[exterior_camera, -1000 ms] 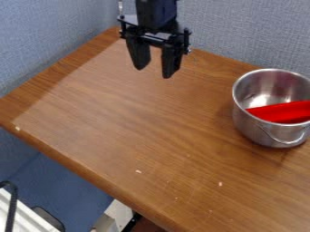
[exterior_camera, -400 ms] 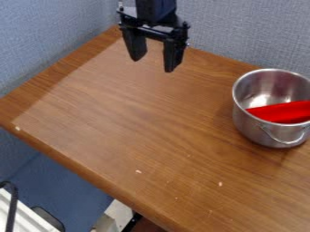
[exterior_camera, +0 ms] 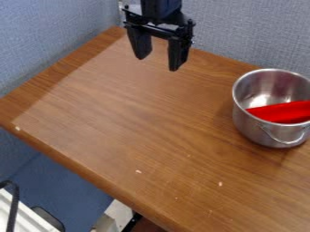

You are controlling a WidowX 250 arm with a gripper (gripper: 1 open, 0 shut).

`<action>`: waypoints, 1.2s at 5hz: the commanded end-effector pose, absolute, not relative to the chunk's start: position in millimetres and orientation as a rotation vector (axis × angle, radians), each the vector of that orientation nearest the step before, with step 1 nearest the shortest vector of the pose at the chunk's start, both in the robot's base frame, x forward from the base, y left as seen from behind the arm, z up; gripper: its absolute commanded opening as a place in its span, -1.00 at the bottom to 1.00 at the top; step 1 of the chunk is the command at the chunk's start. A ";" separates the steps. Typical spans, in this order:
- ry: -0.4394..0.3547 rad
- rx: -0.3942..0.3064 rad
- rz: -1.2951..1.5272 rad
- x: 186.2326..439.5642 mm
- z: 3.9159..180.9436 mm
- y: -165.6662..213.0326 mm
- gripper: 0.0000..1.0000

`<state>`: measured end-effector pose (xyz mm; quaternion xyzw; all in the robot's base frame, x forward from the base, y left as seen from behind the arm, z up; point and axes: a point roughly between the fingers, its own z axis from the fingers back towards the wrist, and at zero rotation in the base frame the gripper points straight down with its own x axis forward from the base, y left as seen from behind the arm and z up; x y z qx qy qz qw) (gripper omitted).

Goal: Put the red object in the metal pot

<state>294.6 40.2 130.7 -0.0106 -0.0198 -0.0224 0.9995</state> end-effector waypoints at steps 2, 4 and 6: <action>-0.078 -0.013 -0.013 311.6 123.2 45.5 1.00; -0.070 -0.012 0.084 291.7 122.1 53.8 1.00; -0.078 -0.012 0.076 288.6 120.3 54.4 1.00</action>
